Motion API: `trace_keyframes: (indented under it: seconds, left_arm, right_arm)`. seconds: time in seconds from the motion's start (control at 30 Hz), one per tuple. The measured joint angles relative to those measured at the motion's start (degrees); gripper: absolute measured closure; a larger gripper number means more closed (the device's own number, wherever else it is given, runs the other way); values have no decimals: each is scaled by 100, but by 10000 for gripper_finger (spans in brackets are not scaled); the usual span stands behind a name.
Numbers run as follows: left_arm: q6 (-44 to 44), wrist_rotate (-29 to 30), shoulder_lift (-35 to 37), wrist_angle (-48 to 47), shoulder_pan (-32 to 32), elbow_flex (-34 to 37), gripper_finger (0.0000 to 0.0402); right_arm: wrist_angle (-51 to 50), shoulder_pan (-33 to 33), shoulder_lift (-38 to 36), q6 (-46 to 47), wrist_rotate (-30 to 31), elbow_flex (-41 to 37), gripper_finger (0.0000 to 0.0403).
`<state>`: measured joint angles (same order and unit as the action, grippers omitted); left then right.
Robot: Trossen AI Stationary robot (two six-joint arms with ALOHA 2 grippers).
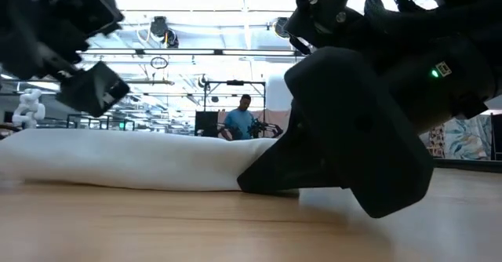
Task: Roll towel
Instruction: Roll the white towel
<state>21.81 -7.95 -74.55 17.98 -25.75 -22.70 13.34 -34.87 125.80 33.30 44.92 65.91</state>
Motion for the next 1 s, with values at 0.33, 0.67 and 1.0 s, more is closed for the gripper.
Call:
trace_keyframes:
  seconds: [0.33,0.67,1.0]
  left_arm:
    - [-310,2988,-439,8,-1639,0,111]
    - [-228,4248,-1366,323,-1954,-17,67]
    - [-706,3629,-1507,888,-1763,-33,298]
  right_arm:
    - [31,0,-4,242,-156,0,348]
    - [26,-7,-2,251,-187,0,348]
    - [201,-11,11,-363,-214,-9,348]
